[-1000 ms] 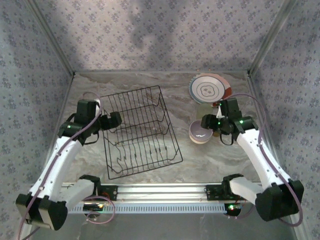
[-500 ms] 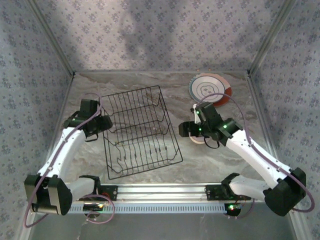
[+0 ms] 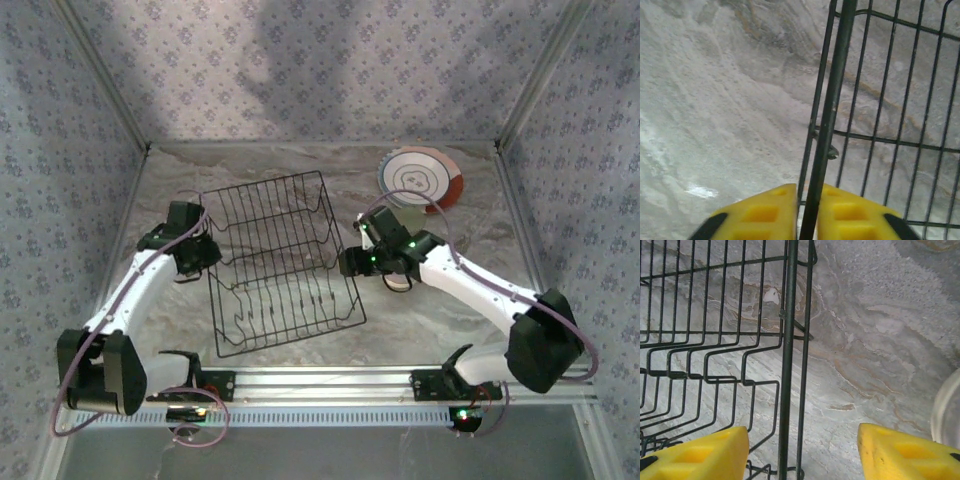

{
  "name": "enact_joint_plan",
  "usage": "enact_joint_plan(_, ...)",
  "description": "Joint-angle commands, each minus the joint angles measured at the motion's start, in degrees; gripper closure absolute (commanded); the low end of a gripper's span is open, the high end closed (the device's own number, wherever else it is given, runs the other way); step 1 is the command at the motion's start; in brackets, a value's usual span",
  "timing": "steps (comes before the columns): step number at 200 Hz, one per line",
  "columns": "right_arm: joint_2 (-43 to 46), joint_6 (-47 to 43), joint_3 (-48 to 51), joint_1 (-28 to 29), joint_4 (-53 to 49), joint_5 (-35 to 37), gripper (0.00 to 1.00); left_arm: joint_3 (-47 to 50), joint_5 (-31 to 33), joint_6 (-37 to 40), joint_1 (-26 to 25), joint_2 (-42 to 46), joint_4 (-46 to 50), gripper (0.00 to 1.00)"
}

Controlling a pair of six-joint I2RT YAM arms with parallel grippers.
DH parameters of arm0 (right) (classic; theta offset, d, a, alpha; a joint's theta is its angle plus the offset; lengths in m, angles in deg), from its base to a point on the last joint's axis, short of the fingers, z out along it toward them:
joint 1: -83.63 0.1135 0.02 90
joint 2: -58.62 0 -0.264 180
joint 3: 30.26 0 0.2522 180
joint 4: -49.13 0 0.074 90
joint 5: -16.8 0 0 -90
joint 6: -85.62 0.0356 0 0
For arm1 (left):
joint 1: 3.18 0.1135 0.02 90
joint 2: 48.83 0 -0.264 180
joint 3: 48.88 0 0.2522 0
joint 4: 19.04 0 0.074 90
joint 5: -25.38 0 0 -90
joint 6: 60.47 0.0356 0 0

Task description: Unload the mixed dishes from the dish rack

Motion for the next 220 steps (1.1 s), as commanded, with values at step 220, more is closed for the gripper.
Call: enact_joint_plan(220,-19.2,1.7,-16.7,-14.3,7.2,-6.7,0.86,-41.3,-14.3,4.7,-2.8,-41.8,-13.0,1.00)
